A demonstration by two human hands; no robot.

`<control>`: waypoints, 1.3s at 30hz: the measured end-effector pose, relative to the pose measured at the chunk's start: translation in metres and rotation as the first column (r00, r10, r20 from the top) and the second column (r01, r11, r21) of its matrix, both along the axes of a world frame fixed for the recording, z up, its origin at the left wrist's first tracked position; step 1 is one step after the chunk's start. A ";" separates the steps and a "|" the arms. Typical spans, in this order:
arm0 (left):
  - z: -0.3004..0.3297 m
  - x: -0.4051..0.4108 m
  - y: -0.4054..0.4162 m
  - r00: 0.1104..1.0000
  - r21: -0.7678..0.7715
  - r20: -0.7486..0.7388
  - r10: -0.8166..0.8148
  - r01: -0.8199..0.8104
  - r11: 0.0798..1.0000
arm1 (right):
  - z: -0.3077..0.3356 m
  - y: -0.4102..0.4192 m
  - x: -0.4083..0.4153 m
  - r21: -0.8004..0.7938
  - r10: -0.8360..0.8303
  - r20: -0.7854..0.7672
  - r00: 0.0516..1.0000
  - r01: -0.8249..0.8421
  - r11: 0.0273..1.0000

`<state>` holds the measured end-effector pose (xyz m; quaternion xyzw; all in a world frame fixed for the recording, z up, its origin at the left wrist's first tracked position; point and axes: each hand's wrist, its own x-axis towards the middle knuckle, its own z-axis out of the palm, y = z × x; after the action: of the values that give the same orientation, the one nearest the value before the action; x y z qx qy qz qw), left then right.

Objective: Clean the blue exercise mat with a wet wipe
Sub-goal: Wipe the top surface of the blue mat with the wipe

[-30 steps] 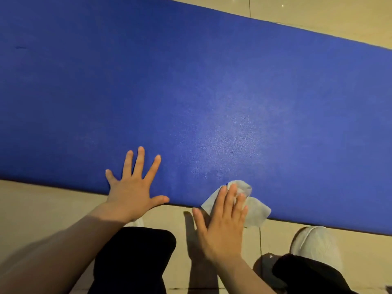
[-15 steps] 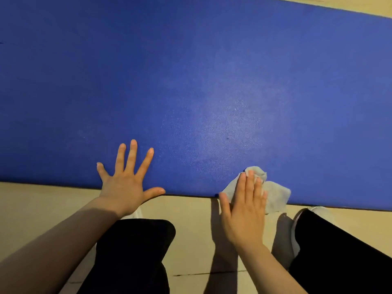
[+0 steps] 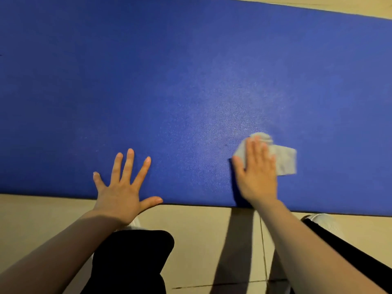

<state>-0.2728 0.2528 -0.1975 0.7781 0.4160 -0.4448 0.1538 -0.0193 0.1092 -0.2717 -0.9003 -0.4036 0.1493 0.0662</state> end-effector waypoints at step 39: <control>-0.039 -0.025 -0.011 0.967 0.145 0.254 -0.011 -0.027 0.989 | -0.002 -0.055 -0.048 0.066 0.216 0.024 0.976 -0.217 0.974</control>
<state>-0.2976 0.2414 -0.2369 0.8361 0.4276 -0.3092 0.1498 -0.0669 0.0540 -0.2736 -0.8495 -0.5046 0.1341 0.0767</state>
